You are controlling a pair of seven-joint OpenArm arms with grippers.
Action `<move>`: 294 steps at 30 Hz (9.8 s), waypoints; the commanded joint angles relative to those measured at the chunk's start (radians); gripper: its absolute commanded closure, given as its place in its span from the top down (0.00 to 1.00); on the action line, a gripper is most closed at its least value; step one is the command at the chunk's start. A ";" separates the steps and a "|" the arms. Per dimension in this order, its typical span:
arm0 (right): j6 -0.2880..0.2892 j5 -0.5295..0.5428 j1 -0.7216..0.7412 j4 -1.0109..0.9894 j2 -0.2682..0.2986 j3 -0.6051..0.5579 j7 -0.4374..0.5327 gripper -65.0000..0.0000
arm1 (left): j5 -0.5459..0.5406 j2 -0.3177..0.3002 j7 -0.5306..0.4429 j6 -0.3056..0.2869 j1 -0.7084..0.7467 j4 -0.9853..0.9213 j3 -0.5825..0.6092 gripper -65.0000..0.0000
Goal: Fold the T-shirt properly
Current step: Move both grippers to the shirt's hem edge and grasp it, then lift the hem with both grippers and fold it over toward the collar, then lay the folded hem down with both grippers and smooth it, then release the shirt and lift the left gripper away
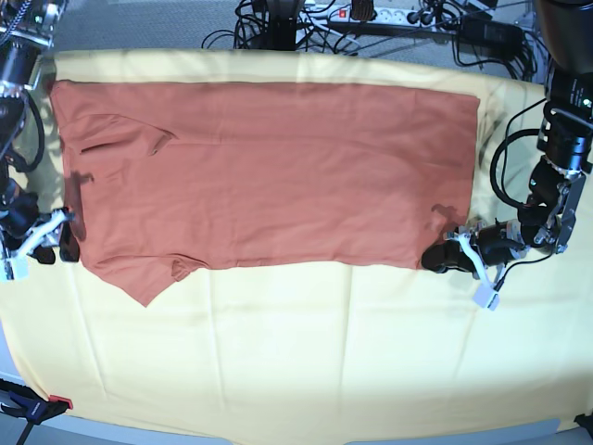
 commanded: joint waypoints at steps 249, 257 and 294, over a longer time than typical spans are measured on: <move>0.127 0.750 -0.129 0.159 0.355 -0.344 -0.691 0.00 | -0.349 -0.297 0.609 -0.005 0.330 0.707 -0.232 0.49; 0.127 0.790 -0.126 0.164 0.361 -0.344 -0.691 0.27 | -0.349 -0.330 0.610 -0.005 0.298 0.707 -0.232 0.49; -0.079 -0.070 -0.227 0.278 0.078 -0.344 -0.401 0.00 | -0.384 -0.159 0.620 0.012 0.666 0.411 -1.056 0.49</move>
